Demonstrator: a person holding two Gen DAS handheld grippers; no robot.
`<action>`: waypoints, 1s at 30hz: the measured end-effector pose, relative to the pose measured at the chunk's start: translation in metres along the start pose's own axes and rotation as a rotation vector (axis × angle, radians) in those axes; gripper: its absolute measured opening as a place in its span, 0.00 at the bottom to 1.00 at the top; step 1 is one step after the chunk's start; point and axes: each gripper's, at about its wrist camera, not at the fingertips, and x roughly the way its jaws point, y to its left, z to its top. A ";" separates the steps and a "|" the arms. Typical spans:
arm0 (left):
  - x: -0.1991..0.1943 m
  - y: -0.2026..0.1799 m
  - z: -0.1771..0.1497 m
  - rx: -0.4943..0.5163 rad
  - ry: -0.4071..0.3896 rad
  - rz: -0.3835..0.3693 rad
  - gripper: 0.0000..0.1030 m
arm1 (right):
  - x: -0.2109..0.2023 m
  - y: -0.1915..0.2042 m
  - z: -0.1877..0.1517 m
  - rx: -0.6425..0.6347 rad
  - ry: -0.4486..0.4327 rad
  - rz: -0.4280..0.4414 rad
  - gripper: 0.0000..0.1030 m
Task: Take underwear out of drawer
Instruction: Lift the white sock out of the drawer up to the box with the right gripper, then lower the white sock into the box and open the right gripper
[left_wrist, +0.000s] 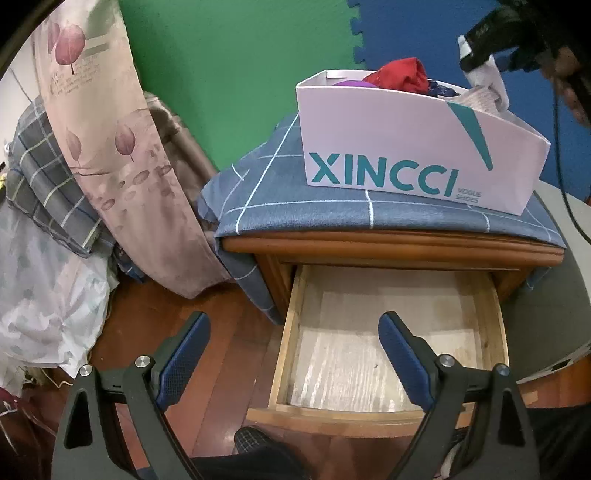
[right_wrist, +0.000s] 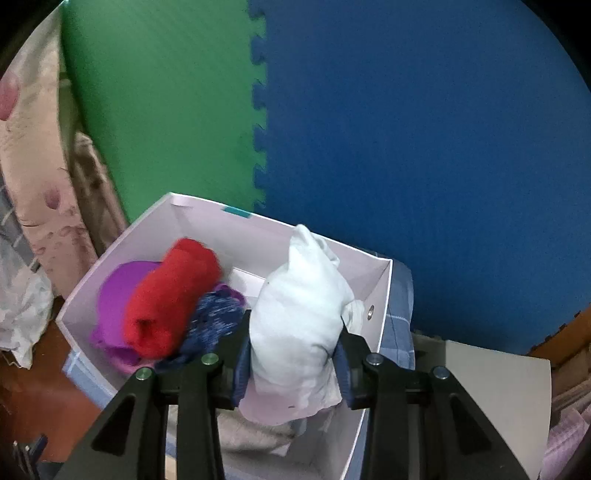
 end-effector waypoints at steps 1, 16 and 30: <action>0.001 0.000 0.000 -0.002 0.003 0.002 0.89 | 0.010 -0.002 0.002 0.004 0.015 -0.008 0.37; 0.020 0.006 0.000 -0.035 0.053 0.011 0.89 | 0.095 -0.004 0.003 0.058 0.133 -0.048 0.40; 0.006 0.007 -0.006 -0.083 0.069 0.004 0.89 | 0.011 0.000 0.011 0.096 -0.070 -0.063 0.65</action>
